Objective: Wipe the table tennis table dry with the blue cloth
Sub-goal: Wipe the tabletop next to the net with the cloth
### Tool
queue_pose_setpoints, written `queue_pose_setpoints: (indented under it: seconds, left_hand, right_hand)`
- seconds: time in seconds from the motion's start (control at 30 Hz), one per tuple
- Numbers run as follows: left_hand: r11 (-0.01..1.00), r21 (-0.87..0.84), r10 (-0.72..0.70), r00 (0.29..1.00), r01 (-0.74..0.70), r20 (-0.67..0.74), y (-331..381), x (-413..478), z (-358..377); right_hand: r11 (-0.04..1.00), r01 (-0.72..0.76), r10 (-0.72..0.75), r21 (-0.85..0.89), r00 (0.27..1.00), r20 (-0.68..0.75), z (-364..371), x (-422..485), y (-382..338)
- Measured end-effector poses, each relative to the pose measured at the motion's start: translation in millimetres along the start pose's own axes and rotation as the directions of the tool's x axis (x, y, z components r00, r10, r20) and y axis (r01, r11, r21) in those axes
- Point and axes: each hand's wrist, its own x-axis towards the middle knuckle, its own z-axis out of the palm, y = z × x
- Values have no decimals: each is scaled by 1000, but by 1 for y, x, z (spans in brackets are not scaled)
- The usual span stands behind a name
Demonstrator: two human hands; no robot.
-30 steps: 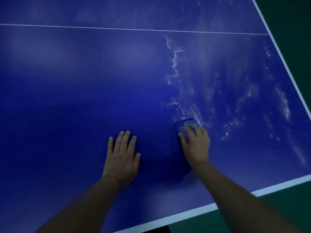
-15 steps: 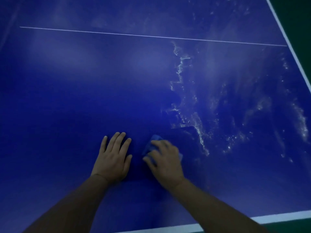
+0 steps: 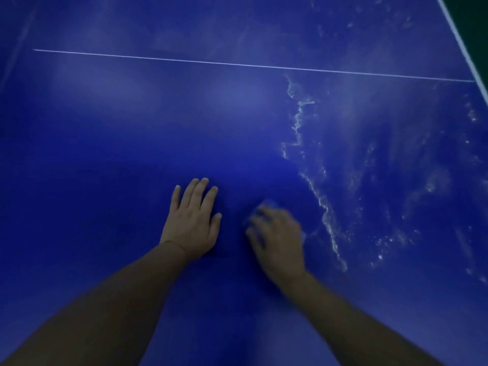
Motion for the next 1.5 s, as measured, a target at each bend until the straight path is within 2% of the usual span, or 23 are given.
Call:
queue_pose_setpoints:
  seconds: [0.07,0.13,0.17,0.23,0.3,0.33,0.4,0.5,0.63,0.7,0.77,0.8,0.87,0.93,1.0,1.07,1.1,1.17,1.23,1.27,1.33,1.43,1.5]
  left_hand:
    - [1000,-3,19,1000,-19,7,-3,15,-1]
    - [999,-10,51,999,-51,19,-6,34,-1]
    - [998,-12,65,998,-65,26,-8,45,-2]
    - [997,-15,69,997,-69,19,-12,67,-4]
    - [998,-32,56,998,-56,11,-15,88,-8]
    - [998,-38,50,999,-49,7,-17,98,-9]
    - [999,-40,36,999,-36,-3,-21,116,-11]
    - [998,-55,-5,1000,4,-15,-31,138,-11]
    - [999,-23,-36,999,36,-5,-45,159,-12]
    - [1000,-10,-22,1000,22,1,-46,163,-11]
    - [1000,2,-25,1000,25,2,-46,162,-10]
    - [999,12,-31,999,31,-12,-46,162,-9]
    - [998,36,-48,999,48,-17,-47,163,-7]
    - [997,50,-56,998,55,5,-47,164,-5]
    - [996,67,-59,998,58,9,-47,165,-2]
    - [996,67,-63,998,61,18,-48,166,-4]
    - [996,70,-59,998,57,27,-48,167,-5]
    - [995,81,-56,997,52,50,-47,166,-6]
    - [996,78,-55,997,51,49,-47,166,-8]
    - [995,82,-55,997,50,53,-47,166,-9]
    - [995,90,-58,996,52,66,-47,168,-8]
    - [994,98,-58,996,50,71,-45,168,-8]
    - [994,102,-59,995,51,79,-44,168,-8]
  right_hand:
    - [981,191,-193,28,980,55,12,-18,-26]
    - [969,247,-247,23,968,31,15,8,-16]
    - [978,210,-210,-2,978,3,15,26,-2]
    - [996,-12,5,-85,997,-82,7,65,35]
    - [967,-241,226,-86,961,-159,-4,87,63]
    - [959,-276,260,-69,949,-177,-4,89,63]
    - [978,-203,195,-42,970,-142,2,84,38]
    - [996,84,-84,31,996,-9,26,83,-19]
    - [979,204,-203,8,978,-48,37,158,0]
    - [997,12,-20,-73,994,-106,27,195,46]
    - [961,-251,229,-116,958,-173,11,206,92]
    - [947,-303,282,-106,943,-177,5,200,103]
    - [970,-230,215,-80,963,-160,7,184,92]
    - [1000,-19,16,-22,995,-103,19,170,52]
    - [984,171,-169,39,985,-44,40,177,17]
    - [962,270,-269,34,963,-28,51,219,17]
    - [970,242,-242,-3,970,-29,53,243,28]
    - [996,10,-19,-87,994,-106,44,283,62]
    - [957,-282,271,-70,953,-135,32,294,90]
    - [938,-343,333,-55,933,-140,30,288,92]
    - [960,-277,268,-37,950,-160,34,270,71]
    - [1000,3,-1,18,992,-127,56,269,23]
    - [995,104,-102,10,987,-125,68,305,14]
